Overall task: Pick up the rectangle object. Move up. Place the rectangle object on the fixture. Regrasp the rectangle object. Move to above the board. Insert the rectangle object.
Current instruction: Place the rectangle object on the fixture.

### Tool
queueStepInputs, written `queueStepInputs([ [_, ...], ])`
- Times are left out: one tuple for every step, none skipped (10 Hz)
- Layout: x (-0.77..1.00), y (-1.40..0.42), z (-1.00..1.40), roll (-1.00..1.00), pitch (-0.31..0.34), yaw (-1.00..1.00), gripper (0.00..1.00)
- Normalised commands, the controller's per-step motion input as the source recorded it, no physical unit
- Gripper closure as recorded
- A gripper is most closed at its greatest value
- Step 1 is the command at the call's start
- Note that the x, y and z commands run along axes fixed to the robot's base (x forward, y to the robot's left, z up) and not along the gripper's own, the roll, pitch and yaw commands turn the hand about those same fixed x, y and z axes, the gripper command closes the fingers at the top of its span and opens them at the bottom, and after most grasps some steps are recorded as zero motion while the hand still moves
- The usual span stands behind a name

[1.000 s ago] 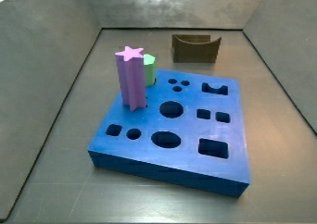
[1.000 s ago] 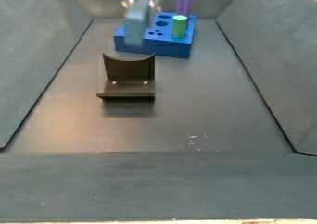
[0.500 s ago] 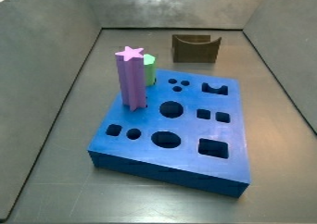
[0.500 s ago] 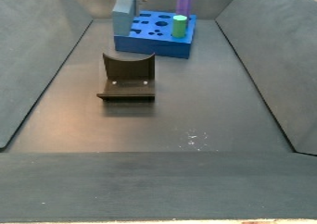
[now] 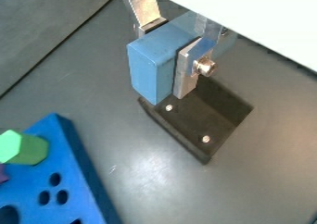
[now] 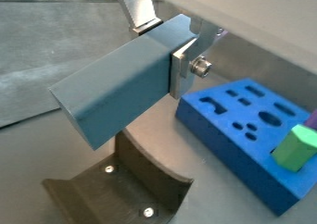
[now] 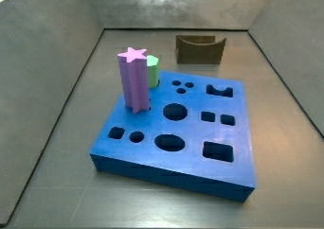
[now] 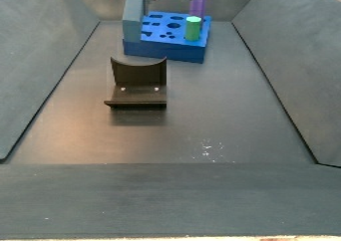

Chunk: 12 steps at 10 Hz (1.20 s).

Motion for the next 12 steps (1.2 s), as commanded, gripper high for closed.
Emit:
queueStepInputs([
  [0.09, 0.05, -0.02, -1.0, 0.24, -0.06, 1.0],
  [0.08, 0.05, -0.02, -1.0, 0.251, -0.1, 1.0],
  [0.08, 0.04, -0.02, -1.0, 0.256, -0.13, 1.0],
  [0.08, 0.04, -0.02, -1.0, 0.265, -0.16, 1.0],
  [0.08, 0.05, -0.02, -0.99, 0.269, -0.16, 1.0],
  [0.08, 0.05, -0.02, -0.79, 0.22, -0.17, 1.0],
  [0.09, 0.05, -0.02, -0.62, 0.169, -0.17, 1.0],
  [0.07, 0.04, -0.02, -0.44, 0.109, -0.17, 1.0],
  [0.07, 0.04, -0.02, -0.36, 0.071, -0.16, 1.0],
  [0.13, 0.14, -1.0, -1.0, 0.201, -0.01, 1.0],
  [0.14, 0.14, -1.0, -1.0, 0.19, -0.02, 1.0],
  [0.14, 0.14, -1.0, -1.0, 0.215, -0.04, 1.0],
])
